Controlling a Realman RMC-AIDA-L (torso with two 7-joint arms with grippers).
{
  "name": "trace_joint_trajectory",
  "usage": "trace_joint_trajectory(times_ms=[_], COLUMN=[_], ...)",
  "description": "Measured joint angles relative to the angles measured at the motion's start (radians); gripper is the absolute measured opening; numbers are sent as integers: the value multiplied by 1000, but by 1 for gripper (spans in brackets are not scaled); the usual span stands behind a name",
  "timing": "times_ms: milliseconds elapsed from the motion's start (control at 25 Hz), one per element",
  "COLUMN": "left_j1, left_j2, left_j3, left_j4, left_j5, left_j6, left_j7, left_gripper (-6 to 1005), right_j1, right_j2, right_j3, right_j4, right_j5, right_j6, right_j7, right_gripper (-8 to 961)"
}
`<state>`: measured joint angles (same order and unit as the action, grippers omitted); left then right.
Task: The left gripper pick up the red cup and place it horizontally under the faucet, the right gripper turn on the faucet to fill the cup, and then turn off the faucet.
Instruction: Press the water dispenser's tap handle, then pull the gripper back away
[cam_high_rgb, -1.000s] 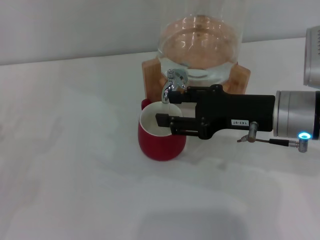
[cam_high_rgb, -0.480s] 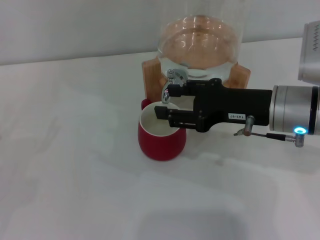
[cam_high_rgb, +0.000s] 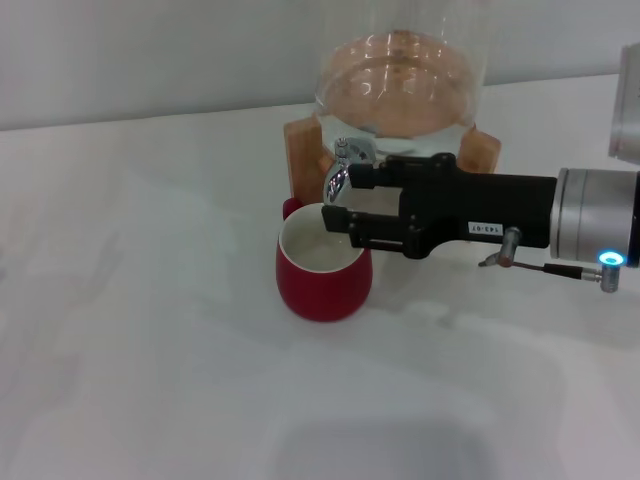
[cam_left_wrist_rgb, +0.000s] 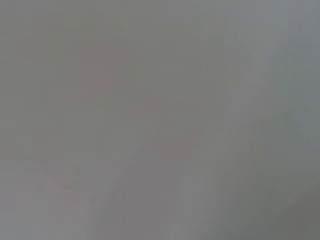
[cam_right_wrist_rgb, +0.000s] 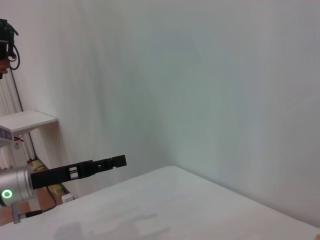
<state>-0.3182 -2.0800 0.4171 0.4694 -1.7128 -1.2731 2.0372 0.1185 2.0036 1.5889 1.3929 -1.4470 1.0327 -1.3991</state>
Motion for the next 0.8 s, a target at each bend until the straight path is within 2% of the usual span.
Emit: trace_joint_trajectory(times_ms=[800], left_j1=[-6], left_j2=[0], left_j3=[6], left_j4=[1], left_j5=[4], left_j6=[0], left_j7=[-4], left_gripper=[860], right_j1=[-20], right_j2=[-2], right_j3=[43], right_j4=[-8], right_j5=[-2], right_j6=[1], right_j7=[-1], right_gripper=[634])
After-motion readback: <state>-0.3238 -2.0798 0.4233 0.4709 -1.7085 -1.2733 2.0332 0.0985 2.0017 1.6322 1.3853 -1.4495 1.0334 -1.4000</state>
